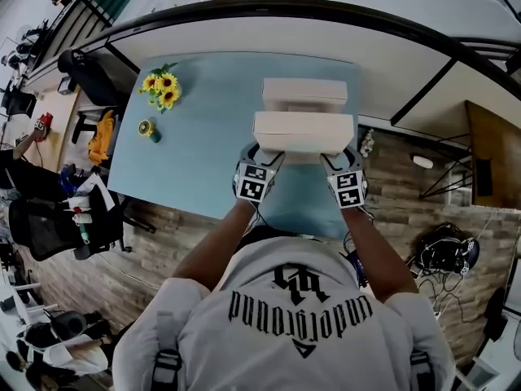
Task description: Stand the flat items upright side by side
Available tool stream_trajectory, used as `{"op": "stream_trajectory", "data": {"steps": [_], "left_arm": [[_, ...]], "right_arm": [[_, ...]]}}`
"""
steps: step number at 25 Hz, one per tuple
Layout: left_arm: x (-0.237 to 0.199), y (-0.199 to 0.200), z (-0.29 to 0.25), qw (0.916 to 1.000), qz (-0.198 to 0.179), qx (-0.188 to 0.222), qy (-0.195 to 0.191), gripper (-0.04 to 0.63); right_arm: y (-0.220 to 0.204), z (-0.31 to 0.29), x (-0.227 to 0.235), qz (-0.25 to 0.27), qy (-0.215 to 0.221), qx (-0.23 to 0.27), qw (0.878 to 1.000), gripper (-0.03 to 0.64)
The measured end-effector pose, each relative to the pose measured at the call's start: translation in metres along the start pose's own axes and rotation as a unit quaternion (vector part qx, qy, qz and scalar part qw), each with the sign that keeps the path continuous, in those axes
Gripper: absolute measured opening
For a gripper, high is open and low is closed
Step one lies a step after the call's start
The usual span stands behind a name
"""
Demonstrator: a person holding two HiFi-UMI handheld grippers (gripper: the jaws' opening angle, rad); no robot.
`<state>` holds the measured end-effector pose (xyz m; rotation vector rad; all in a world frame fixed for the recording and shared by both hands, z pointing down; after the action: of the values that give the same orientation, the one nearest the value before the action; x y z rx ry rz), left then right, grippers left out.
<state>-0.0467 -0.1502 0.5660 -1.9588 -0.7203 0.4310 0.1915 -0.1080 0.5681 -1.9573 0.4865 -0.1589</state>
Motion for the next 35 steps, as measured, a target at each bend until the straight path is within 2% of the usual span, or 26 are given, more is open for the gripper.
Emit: {"op": "stream_trajectory", "data": {"steps": [7,16,23,35], "left_arm": [[-0.010,-0.005,-0.032,0.9999,-0.001,-0.014,-0.009,0.325],[-0.031,-0.017,-0.069,0.9998,0.000,-0.019,-0.011,0.324],[-0.038,-0.016,-0.082,0.9993,0.001,-0.036,-0.013,0.324],[-0.041,-0.015,-0.089,0.9997,-0.001,-0.022,-0.009,0.322]], "right_arm": [[-0.007,-0.025,0.015,0.023,-0.016,-0.007,1.000,0.285],[-0.013,-0.059,0.026,0.022,-0.021,-0.015,0.999,0.285],[-0.021,-0.074,0.033,0.010,-0.019,-0.032,0.999,0.284],[-0.023,-0.083,0.038,0.004,-0.018,-0.016,1.000,0.288]]}}
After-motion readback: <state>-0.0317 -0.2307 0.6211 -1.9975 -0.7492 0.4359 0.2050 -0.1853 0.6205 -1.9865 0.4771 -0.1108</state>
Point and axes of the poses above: the fingertips, and each gripper's own axes: z backward along the fingers, x to its right, y out of its top, the point moved 8 cm from there along z, backward along the fingers, and after that the axes turned 5 degrees about x, right-handed, at the moved point
